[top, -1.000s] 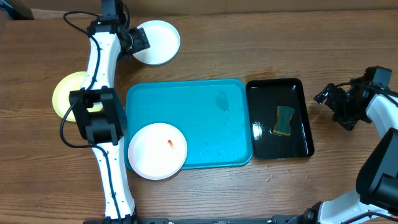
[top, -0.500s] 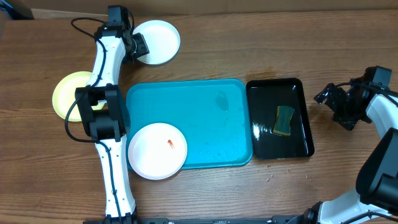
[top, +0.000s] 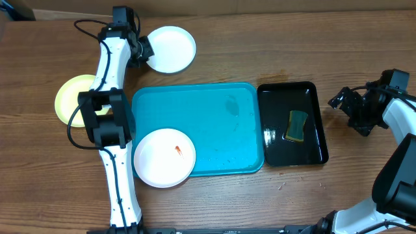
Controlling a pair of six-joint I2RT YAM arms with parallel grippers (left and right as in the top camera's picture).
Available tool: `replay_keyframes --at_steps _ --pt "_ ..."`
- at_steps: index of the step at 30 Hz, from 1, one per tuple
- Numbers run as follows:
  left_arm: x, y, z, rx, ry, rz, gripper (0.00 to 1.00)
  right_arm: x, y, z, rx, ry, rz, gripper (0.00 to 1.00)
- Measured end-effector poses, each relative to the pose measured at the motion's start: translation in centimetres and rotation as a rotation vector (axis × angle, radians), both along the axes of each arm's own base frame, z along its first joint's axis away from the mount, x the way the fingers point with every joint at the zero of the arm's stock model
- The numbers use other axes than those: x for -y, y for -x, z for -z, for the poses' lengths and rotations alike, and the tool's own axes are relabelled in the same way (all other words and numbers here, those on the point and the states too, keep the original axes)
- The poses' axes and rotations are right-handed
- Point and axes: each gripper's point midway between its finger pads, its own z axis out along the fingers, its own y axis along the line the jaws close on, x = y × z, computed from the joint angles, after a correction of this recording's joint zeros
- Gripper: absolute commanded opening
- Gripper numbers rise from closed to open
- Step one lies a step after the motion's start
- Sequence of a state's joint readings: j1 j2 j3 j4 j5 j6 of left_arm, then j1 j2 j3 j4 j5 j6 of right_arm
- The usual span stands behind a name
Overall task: Clean dirty plates on tray and stack at the side
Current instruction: 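Move left gripper to the lower white plate and grasp its rim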
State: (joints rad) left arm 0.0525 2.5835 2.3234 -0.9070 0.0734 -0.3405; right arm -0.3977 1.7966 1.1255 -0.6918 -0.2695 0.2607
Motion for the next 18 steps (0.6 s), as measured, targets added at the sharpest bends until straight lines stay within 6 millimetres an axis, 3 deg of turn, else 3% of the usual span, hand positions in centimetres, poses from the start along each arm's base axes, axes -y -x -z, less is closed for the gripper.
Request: replay_keyframes --at_steps 3,6,9,12,15,18 --pt "-0.2 0.1 -3.2 0.036 -0.009 -0.01 0.04 0.0 0.0 0.0 0.0 0.0 0.0 1.0" --pt "-0.8 0.9 -8.9 0.093 -0.014 -0.05 0.04 0.0 0.0 0.0 0.0 0.0 0.0 1.0" --pt "-1.8 3.3 -15.7 0.149 -0.006 -0.103 0.04 0.0 0.0 0.0 0.0 0.0 0.0 1.0" --pt "-4.1 6.9 -20.7 0.156 -0.005 -0.164 0.04 0.0 0.0 0.0 0.0 0.0 0.0 1.0" --pt "-8.2 10.9 -22.5 0.101 -0.028 -0.271 0.04 0.0 0.0 0.0 0.0 0.0 0.0 1.0" --pt "-13.3 15.7 -21.0 -0.051 -0.071 -0.413 0.04 0.0 0.0 0.0 0.0 0.0 0.0 1.0"
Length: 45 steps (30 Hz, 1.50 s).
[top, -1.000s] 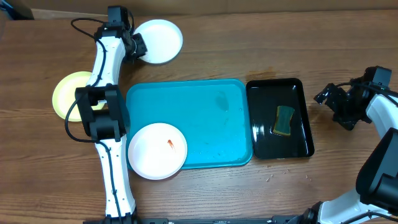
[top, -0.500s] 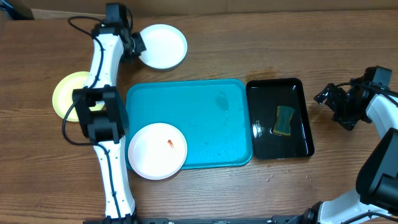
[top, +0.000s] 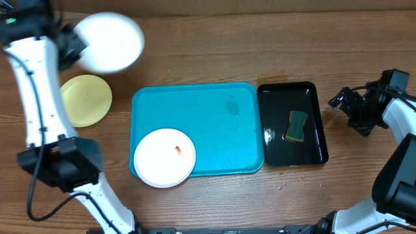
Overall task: Clean dirty plates on tray and stack at the side
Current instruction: 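Move left gripper to the lower white plate and grasp its rim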
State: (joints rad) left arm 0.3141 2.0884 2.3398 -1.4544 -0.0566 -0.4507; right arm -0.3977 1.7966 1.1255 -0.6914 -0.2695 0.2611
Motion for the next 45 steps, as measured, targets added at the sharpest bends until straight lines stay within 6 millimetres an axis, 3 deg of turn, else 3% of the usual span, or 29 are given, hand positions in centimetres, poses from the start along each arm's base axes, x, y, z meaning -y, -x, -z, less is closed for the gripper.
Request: replay_keyframes --at_steps 7,12,15,22,26,28,34,40,45 --pt "-9.5 8.5 2.7 -0.209 -0.002 -0.283 0.04 0.0 0.0 0.0 0.0 0.0 0.0 1.0" --pt "-12.5 10.6 3.2 -0.218 -0.01 -0.367 0.04 0.0 0.0 0.0 0.0 0.0 0.0 1.0" --pt "-12.9 9.7 4.0 -0.201 -0.022 -0.362 0.04 0.0 0.0 0.0 0.0 0.0 0.0 1.0" --pt "-12.0 8.2 9.0 -0.226 -0.012 -0.325 0.04 0.0 0.0 0.0 0.0 0.0 0.0 1.0" --pt "-11.5 7.6 11.9 -0.22 0.019 -0.297 0.32 0.0 0.0 0.0 0.0 0.0 0.0 1.0" --pt "-11.0 7.3 12.4 -0.212 0.047 -0.262 0.45 0.0 0.0 0.0 0.0 0.0 0.0 1.0" --pt "-8.8 5.6 12.3 -0.145 0.165 -0.14 0.43 0.0 0.0 0.0 0.0 0.0 0.0 1.0" --pt "-4.3 4.3 11.7 -0.129 0.273 -0.006 0.43 0.0 0.0 0.0 0.0 0.0 0.0 1.0" --pt "2.7 5.0 10.5 -0.235 0.312 0.14 0.43 0.0 0.0 0.0 0.0 0.0 0.0 1.0"
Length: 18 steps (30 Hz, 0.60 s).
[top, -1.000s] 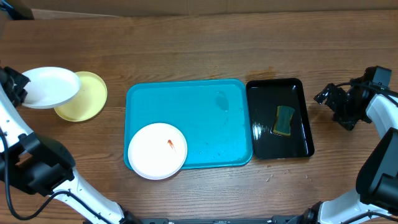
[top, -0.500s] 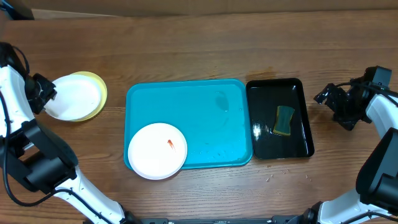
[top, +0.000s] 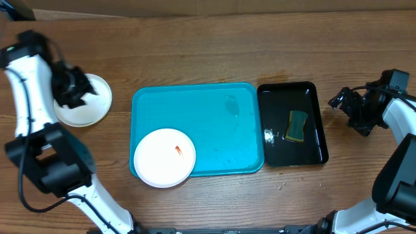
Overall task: Clean dirty plates on tray and stack at the side
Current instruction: 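Move left gripper to the lower white plate and grasp its rim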
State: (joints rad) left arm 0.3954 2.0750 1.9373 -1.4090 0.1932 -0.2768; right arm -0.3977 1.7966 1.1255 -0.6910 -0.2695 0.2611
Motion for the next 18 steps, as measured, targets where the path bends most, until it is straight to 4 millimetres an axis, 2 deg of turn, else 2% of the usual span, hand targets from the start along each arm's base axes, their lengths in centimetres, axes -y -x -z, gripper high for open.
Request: replay_keyframes --at_steps 4,8,10,14,18 --pt "4.7 1.8 -0.4 -0.114 -0.002 0.132 0.43 0.0 0.0 0.0 0.0 0.0 0.0 1.0" --pt "8.3 3.4 -0.6 -0.204 -0.015 0.246 0.43 0.0 0.0 0.0 0.0 -0.001 0.0 1.0" --pt "10.2 4.8 -0.8 -0.27 -0.022 0.31 0.43 0.0 0.0 0.0 0.0 0.0 0.0 1.0" --pt "13.0 5.7 -0.8 -0.295 -0.043 0.397 0.43 0.0 0.0 0.0 0.0 0.0 0.0 1.0" --pt "14.9 8.6 -0.9 -0.339 -0.099 0.454 0.45 0.0 0.0 0.0 0.0 0.0 -0.001 1.0"
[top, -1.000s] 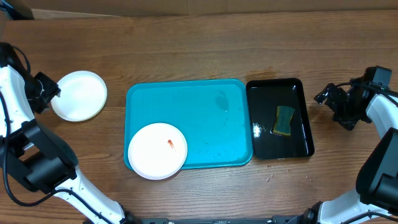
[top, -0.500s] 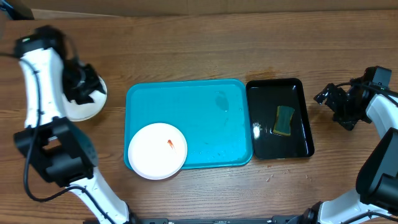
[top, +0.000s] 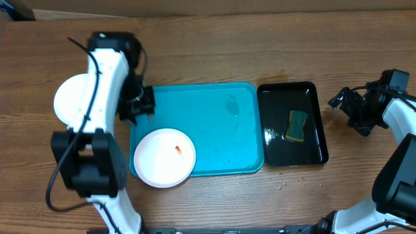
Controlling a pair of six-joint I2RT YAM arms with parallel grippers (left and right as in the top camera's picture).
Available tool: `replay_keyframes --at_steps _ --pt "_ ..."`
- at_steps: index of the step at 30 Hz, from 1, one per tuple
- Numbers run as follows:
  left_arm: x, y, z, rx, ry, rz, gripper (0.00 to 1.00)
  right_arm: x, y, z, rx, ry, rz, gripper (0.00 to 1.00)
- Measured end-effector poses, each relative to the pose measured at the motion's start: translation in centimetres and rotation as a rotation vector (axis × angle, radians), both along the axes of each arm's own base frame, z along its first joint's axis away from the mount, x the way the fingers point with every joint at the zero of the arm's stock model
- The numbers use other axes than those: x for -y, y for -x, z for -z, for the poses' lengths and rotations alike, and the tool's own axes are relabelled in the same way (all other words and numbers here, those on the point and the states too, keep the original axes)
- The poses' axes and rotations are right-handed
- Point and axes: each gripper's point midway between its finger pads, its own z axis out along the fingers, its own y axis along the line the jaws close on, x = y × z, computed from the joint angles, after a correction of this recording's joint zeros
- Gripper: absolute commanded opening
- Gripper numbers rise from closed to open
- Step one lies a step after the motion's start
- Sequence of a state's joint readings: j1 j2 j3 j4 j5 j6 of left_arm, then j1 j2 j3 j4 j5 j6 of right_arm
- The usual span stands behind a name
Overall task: Clean dirty plates on tray and stack at the side
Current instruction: 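Move left gripper to the lower white plate and grasp its rim, then slide the lower white plate toward tray center with left gripper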
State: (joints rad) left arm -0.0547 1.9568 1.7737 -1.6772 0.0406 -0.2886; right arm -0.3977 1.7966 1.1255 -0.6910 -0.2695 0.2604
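Note:
A white plate (top: pixel 164 157) with a small red smear lies on the front left corner of the teal tray (top: pixel 221 130). Left of the tray, a clean white plate (top: pixel 68 99) rests on the table, partly covered by my left arm. No yellow plate shows under it. My left gripper (top: pixel 137 106) hangs over the tray's left edge, just beyond the smeared plate, open and empty. A green-and-yellow sponge (top: pixel 298 125) lies in the black tray (top: pixel 315 97). My right gripper (top: pixel 339 99) stays at the far right, open, holding nothing.
The black tray sits flush against the teal tray's right side. Wet patches show on the teal tray's right half. A cardboard edge runs along the back of the table. My left arm stretches from the front edge up the left side.
My left gripper has let go of the clean white plate at the left and now sits at the tray's left edge, above the smeared plate. The right arm has not moved.
My left gripper first held a white plate behind the tray, with a yellow plate lying at the left. Then it held that plate high at the back left. Then the white plate sat on the yellow one. Now the gripper is back at the tray.

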Motion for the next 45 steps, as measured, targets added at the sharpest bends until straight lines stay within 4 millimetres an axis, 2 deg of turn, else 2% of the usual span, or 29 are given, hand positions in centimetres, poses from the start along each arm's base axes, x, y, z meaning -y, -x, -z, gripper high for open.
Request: replay_keyframes --at_steps 4,7,9,11,14,23,30,35,45 --pt "1.0 3.8 -1.3 0.057 -0.054 0.029 0.5 0.0 0.0 0.0 0.0 0.0 0.001 1.0" --pt "1.2 6.3 -2.6 0.159 -0.065 0.011 0.66 0.0 0.0 0.0 0.0 0.0 0.001 1.0" --pt "0.9 7.9 -3.1 0.216 -0.071 -0.016 0.82 0.0 0.0 0.0 0.0 0.0 0.0 1.0" --pt "0.3 9.4 -3.2 0.258 -0.092 -0.053 0.82 0.0 0.0 0.0 0.0 0.0 0.001 1.0" --pt "-0.6 10.1 -1.9 0.313 -0.122 -0.13 0.79 0.0 0.0 0.0 0.0 -0.001 0.001 1.0" --pt "-2.0 10.5 6.0 0.261 -0.15 -0.264 0.77 0.0 0.0 0.0 -0.001 0.0 0.0 1.0" --pt "-2.8 10.7 9.6 0.15 -0.137 -0.333 0.65 0.0 0.0 0.0 0.0 0.0 0.001 1.0" --pt "-1.4 10.6 11.3 0.098 -0.061 -0.314 0.58 0.0 0.0 0.0 -0.001 0.0 0.001 1.0" --pt "2.0 5.4 11.4 0.276 0.17 -0.323 0.6 0.0 0.0 0.0 -0.001 0.0 0.001 1.0"
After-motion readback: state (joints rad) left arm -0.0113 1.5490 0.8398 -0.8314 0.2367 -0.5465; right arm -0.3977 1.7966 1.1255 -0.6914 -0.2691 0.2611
